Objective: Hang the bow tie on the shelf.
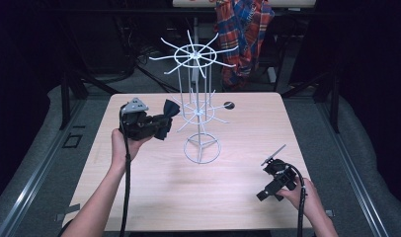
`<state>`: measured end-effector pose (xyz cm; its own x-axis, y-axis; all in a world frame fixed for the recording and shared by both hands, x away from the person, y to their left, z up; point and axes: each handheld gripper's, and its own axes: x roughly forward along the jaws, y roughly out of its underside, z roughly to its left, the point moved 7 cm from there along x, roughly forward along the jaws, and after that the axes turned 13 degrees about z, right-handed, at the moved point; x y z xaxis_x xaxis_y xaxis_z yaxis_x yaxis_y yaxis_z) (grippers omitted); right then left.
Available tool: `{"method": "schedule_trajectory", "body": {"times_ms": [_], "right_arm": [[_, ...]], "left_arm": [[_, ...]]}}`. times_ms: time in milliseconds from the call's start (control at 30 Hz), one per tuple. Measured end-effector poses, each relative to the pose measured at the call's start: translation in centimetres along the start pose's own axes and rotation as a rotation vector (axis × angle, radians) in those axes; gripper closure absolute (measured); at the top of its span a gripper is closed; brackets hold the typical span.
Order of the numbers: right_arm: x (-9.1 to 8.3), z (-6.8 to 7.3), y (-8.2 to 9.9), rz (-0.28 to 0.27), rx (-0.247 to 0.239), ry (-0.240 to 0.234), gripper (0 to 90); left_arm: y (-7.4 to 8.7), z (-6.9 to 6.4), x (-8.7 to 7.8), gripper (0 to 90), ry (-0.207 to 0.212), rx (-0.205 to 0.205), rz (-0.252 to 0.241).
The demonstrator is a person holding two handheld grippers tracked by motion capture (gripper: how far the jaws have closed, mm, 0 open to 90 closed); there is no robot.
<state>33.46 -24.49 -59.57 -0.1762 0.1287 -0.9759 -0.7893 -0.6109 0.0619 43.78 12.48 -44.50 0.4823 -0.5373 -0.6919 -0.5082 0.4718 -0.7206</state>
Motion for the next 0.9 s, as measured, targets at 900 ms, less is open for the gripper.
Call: {"method": "schedule_trajectory", "body": {"times_ms": [900], "right_arm": [[-0.1, 0.0, 0.1, 0.014, -0.011, 0.001, 10.1]], "left_arm": [[2.2, -0.6, 2.3, 76.5, -0.046, 0.043, 0.089]]}}
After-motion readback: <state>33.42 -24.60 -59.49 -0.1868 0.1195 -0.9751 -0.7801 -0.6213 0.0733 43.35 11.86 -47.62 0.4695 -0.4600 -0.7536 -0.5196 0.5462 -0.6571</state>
